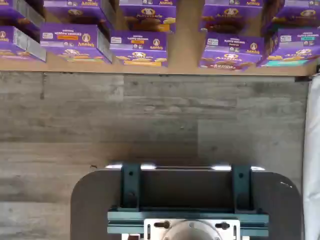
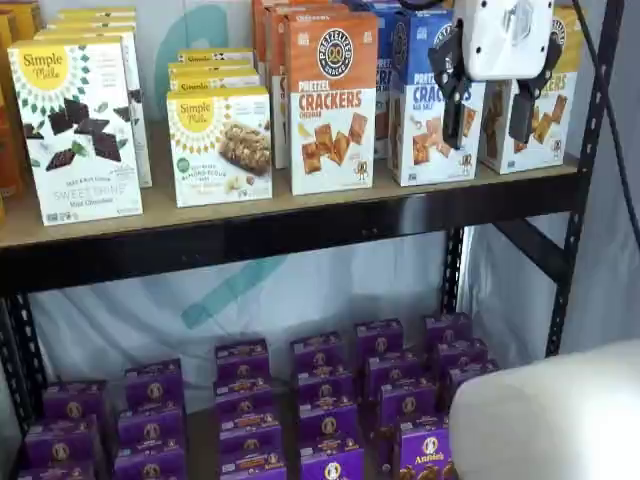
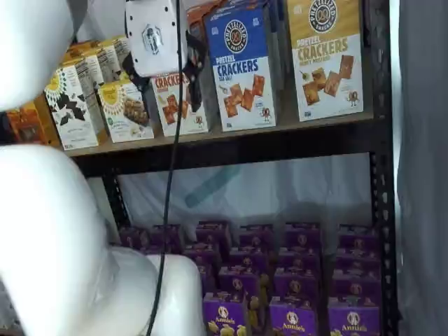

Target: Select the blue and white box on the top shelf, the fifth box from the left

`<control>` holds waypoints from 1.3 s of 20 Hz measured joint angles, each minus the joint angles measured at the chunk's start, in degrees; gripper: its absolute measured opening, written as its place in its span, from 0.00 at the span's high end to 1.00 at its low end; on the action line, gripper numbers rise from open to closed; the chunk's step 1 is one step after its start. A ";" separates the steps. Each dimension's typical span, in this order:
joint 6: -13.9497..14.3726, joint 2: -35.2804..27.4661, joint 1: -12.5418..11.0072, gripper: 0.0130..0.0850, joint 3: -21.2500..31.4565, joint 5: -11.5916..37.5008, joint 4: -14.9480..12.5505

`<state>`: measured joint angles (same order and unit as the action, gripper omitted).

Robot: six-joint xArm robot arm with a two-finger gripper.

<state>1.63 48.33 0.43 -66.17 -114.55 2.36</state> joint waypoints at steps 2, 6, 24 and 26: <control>0.06 1.23 0.19 0.00 1.12 2.06 -0.25; -0.17 1.54 0.00 0.00 1.52 3.09 -0.36; -3.24 -5.08 -2.63 0.00 -1.98 11.26 -1.93; -3.99 -6.56 -3.51 0.00 -3.34 11.39 -1.51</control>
<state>-2.36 41.77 -3.08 -69.52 -103.16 0.85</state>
